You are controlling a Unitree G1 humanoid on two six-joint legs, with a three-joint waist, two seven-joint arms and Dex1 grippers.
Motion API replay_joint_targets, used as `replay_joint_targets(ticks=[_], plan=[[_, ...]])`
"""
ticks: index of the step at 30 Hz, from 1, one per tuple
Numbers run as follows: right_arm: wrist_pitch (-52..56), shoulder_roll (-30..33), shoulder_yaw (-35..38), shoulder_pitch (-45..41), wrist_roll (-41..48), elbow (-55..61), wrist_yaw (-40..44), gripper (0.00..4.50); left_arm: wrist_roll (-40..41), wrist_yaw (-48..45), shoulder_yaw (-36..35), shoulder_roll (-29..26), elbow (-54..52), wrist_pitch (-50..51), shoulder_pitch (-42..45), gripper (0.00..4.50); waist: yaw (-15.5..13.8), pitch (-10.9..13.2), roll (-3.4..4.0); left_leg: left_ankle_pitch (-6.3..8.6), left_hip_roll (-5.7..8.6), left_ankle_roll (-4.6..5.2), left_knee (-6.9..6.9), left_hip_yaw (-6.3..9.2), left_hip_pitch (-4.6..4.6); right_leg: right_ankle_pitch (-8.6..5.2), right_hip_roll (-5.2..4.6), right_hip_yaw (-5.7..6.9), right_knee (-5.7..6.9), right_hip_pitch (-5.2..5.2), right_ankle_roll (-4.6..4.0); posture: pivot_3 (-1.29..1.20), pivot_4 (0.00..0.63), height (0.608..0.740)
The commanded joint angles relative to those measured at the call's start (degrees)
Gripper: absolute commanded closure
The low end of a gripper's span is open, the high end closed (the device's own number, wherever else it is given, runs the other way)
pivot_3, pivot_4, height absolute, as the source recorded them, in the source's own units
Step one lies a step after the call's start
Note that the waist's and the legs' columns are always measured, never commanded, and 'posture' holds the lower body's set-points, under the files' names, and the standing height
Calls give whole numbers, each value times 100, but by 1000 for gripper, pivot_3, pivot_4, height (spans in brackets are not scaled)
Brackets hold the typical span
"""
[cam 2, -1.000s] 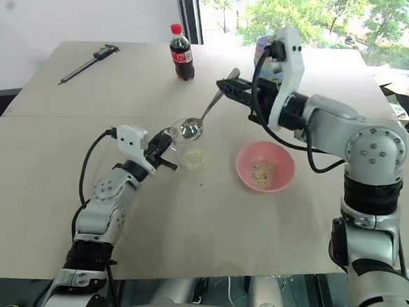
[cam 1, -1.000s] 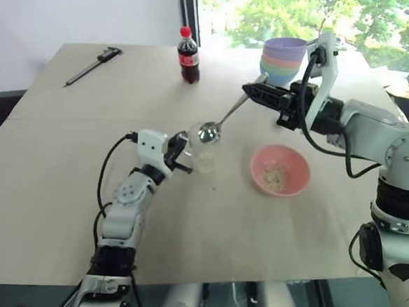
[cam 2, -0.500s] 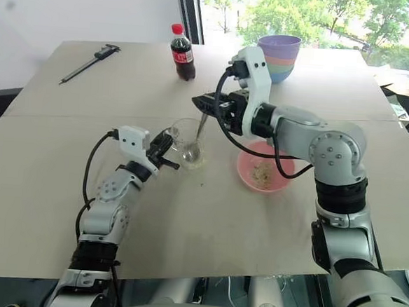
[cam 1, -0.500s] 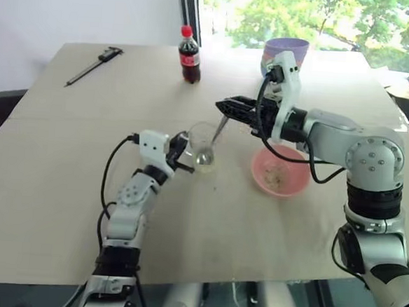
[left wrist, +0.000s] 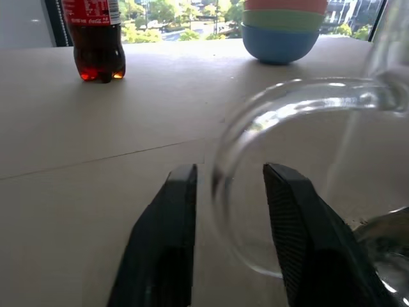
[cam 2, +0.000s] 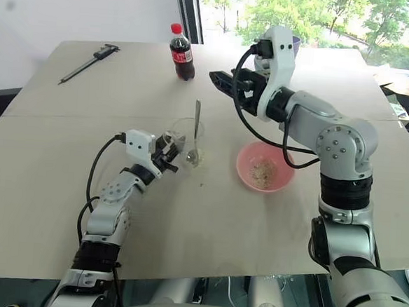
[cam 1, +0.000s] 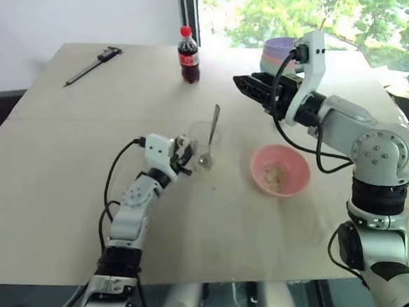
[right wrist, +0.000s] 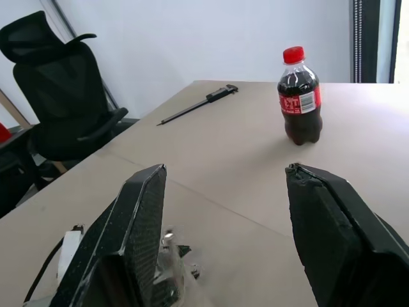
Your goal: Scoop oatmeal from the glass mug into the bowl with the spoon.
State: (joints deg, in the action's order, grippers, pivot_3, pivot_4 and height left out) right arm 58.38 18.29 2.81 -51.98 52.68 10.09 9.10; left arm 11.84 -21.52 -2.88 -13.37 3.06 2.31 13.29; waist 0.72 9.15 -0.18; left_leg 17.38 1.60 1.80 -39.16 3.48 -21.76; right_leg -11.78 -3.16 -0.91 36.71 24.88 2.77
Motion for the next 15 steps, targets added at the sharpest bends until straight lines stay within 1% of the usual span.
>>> replay_joint_targets(ticks=[1, 5, 10, 15], plan=[[-121, 43, 159, -112, -103, 112, 179, 1486, -291, 102, 49, -86, 62, -126, -12, 1144, 0, 0, 0, 0, 0, 0, 0, 0, 0, 0, 0, 0, 0, 0, 0, 0, 150, 740], [-140, 108, 232, -146, -214, 31, 312, 1486, -268, 71, -33, -172, -198, -87, -133, 1144, 1, 0, 0, 0, 0, 1, 0, 0, 0, 0, 0, -1, 0, 0, 0, 0, 150, 740], [-122, 120, 279, -90, -261, 80, 411, 1486, -149, -33, -94, -353, -804, 82, -482, 1144, 19, 2, 2, 0, -4, 0, 3, -4, -3, 0, -1, -6, 0, 8, 0, 0, 150, 740], [-121, 112, 309, -46, -283, 132, 486, 1486, -73, -45, -133, -473, -1240, 289, -617, 1144, 3, 3, 2, -4, -6, -7, 3, -4, -25, 0, -2, -6, 4, 31, -1, 0, 150, 740]])
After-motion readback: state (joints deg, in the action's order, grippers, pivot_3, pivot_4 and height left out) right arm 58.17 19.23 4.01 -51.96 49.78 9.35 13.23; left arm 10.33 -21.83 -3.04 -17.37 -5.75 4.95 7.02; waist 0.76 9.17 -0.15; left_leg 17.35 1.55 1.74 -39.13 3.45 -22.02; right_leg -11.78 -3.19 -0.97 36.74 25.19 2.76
